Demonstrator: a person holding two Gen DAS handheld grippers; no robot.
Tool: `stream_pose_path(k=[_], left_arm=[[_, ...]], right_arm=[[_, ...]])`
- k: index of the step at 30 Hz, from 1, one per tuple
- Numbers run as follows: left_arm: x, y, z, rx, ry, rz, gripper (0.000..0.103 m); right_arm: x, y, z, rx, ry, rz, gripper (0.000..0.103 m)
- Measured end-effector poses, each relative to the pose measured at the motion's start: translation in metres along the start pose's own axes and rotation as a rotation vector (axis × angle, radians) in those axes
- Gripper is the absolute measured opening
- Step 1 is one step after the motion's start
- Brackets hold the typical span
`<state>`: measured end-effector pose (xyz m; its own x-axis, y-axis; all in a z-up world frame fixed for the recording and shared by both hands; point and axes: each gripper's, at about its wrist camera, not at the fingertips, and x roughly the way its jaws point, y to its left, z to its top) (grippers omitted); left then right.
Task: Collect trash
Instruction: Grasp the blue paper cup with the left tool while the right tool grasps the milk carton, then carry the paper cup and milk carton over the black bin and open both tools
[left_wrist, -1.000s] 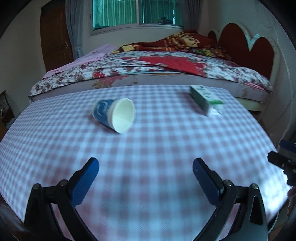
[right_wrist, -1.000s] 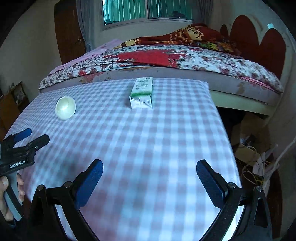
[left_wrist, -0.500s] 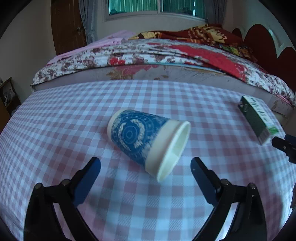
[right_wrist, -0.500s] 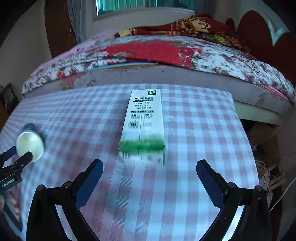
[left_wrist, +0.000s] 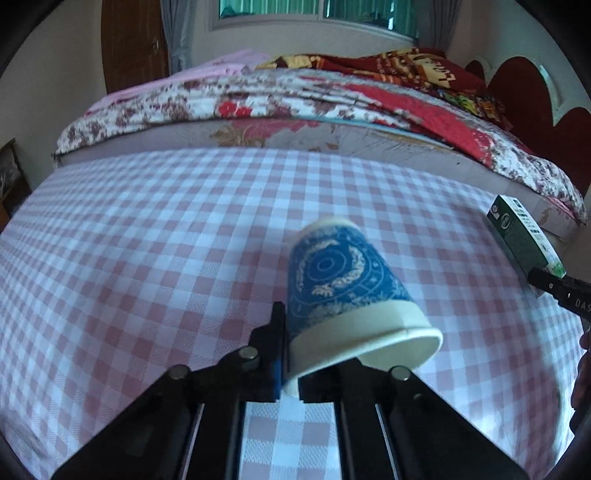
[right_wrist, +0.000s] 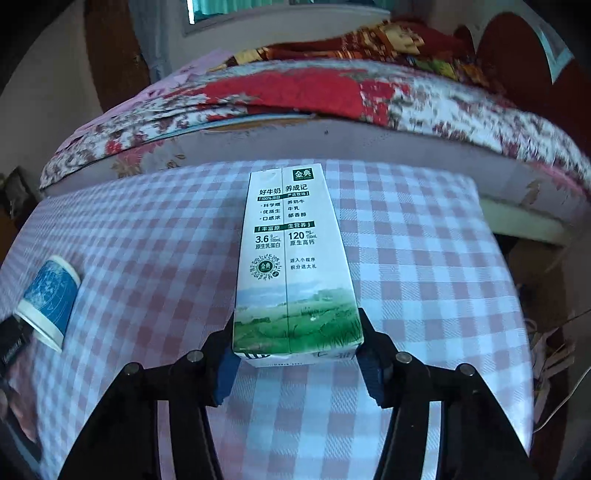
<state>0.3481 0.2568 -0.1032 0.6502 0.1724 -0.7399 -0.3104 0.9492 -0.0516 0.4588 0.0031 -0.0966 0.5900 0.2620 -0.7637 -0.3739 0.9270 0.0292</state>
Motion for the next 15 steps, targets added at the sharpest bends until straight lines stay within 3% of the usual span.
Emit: stream_pose_path(k=[15], left_arm=[[-0.060, -0.035, -0.012, 0.056, -0.091, -0.089, 0.003]], right_arm=[[-0.095, -0.017, -0.049, -0.006, -0.111, 0.010, 0.057]])
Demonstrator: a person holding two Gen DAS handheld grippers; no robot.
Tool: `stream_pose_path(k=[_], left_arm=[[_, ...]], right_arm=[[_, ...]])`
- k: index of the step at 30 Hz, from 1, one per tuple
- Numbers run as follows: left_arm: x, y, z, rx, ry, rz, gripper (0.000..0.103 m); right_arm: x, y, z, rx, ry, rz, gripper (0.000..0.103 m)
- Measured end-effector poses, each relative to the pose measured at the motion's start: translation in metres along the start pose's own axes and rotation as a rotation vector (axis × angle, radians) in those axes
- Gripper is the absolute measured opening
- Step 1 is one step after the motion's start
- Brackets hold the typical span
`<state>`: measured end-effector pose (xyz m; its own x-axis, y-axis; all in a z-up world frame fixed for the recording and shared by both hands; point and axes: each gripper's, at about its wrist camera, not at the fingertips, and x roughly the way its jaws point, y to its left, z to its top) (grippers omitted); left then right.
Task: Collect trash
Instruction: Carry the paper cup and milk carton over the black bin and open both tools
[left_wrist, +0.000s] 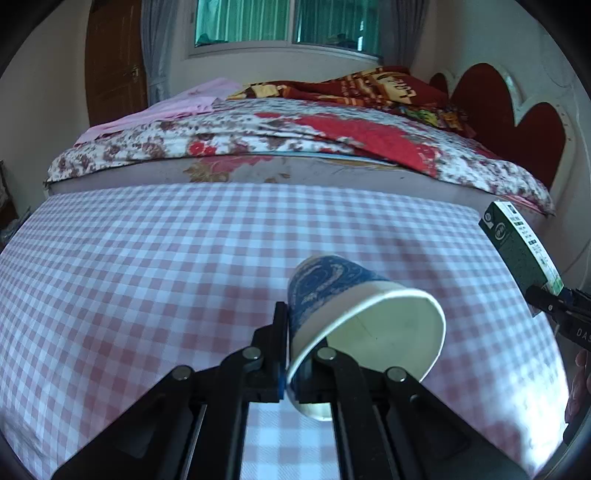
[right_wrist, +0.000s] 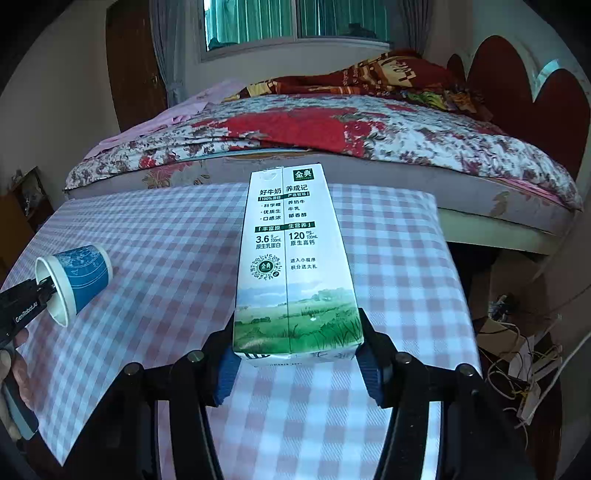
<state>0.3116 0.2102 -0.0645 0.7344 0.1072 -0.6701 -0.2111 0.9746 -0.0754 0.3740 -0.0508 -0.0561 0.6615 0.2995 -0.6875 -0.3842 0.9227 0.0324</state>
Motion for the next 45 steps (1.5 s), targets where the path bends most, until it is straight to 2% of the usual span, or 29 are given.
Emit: stream_pose_path(k=[13, 25, 45], left_arm=[[-0.055, -0.055, -0.021, 0.071, -0.044, -0.087, 0.003], [-0.109, -0.113, -0.045, 0.146, -0.079, -0.222, 0.003], [-0.154, -0.238, -0.106, 0.308, -0.035, -0.449, 0.003]], right_arm=[[-0.081, -0.015, -0.029, 0.012, -0.061, -0.012, 0.057], [-0.145, -0.030, -0.076, -0.002, -0.085, -0.032, 0.057], [-0.233, -0.118, -0.186, 0.164, -0.081, -0.176, 0.057]])
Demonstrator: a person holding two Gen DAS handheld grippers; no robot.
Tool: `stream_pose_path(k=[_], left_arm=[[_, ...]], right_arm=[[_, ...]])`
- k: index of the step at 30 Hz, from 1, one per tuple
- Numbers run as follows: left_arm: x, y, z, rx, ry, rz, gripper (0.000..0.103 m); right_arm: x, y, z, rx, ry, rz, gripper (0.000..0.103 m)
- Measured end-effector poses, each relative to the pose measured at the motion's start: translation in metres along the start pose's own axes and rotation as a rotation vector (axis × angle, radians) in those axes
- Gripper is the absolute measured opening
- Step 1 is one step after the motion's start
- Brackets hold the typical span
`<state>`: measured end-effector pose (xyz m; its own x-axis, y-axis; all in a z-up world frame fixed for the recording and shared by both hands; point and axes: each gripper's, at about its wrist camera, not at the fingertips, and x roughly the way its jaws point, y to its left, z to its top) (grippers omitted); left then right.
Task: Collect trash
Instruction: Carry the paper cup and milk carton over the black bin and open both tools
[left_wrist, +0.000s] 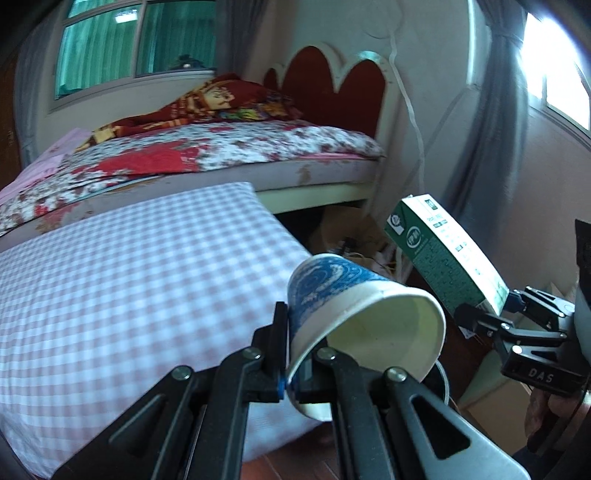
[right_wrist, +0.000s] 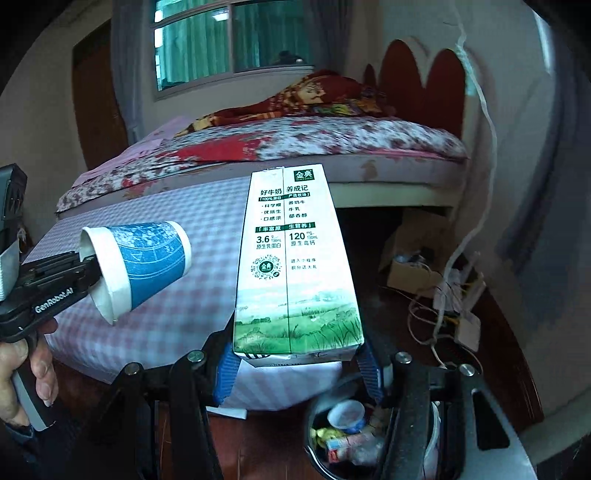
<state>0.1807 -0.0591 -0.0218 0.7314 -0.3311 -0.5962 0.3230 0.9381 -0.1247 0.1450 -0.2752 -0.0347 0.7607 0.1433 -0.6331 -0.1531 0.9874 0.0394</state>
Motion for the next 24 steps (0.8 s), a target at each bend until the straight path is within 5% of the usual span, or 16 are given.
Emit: stream_pose_path(k=[12, 24], left_arm=[[0.037, -0.109, -0.042, 0.124, 0.109, -0.182, 0.003], [0.089, -0.154, -0.088, 0.154, 0.235, -0.199, 0.003]], right_arm=[[-0.016, -0.086, -0.093, 0.098, 0.150, -0.118, 0.057], [0.006, -0.119, -0.146, 0.104, 0.266, -0.120, 0.057]])
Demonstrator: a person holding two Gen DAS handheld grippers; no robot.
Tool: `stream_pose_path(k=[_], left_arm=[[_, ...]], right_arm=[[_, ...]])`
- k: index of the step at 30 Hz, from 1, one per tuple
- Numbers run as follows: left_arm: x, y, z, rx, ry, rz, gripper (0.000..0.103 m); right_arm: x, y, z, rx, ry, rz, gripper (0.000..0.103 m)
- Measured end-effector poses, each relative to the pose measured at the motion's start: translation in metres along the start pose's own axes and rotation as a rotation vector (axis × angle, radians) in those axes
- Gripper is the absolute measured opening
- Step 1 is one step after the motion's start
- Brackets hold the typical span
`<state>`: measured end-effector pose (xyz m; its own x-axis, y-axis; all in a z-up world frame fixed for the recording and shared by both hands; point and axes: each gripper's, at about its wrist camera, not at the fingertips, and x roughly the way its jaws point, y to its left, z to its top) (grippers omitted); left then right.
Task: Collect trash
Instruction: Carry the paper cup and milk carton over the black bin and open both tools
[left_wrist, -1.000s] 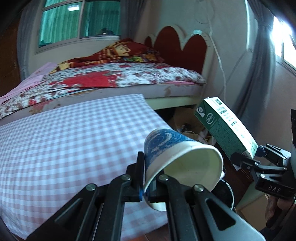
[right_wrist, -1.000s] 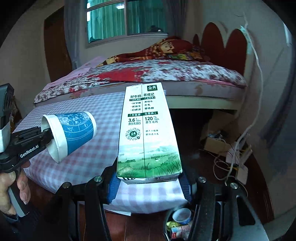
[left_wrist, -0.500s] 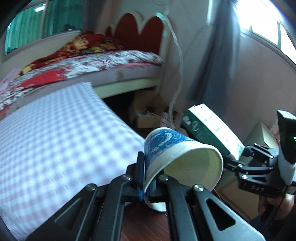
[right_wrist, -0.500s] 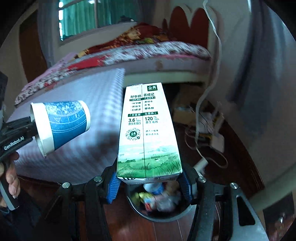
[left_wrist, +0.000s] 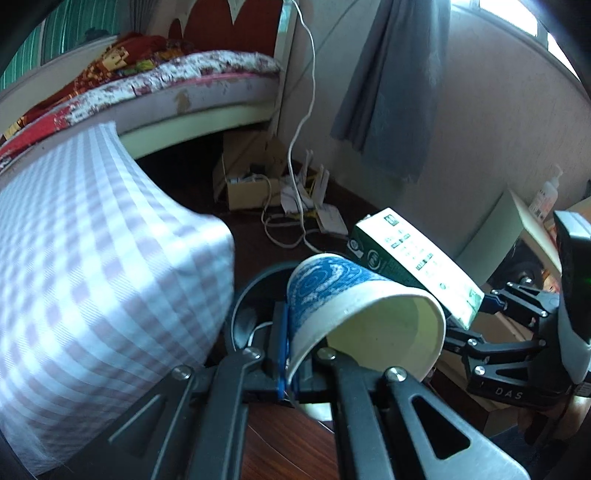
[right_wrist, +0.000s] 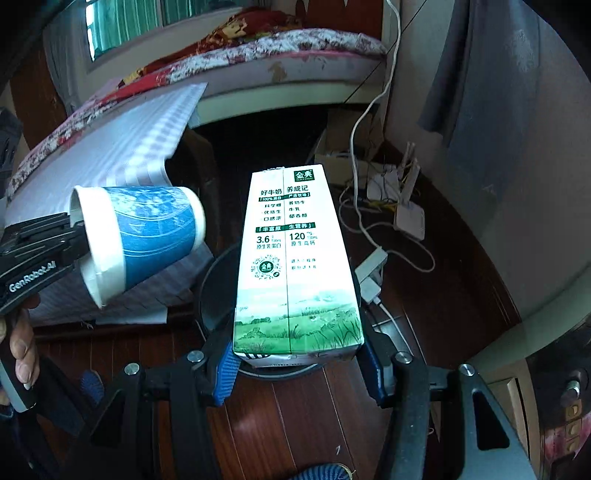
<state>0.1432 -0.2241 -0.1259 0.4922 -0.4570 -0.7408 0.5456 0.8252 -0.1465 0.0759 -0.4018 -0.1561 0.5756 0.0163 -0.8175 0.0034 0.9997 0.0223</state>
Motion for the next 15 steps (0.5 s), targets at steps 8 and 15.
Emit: stream_pose_path(k=[8, 15], left_arm=[[0.043, 0.003, -0.007, -0.043, 0.065, 0.010, 0.003], [0.080, 0.010, -0.019, -0.084, 0.138, -0.002, 0.047]], right_arm=[[0.050, -0.004, 0.002, -0.045, 0.088, 0.030, 0.057], [0.099, -0.010, 0.004, -0.070, 0.177, -0.018, 0.088]])
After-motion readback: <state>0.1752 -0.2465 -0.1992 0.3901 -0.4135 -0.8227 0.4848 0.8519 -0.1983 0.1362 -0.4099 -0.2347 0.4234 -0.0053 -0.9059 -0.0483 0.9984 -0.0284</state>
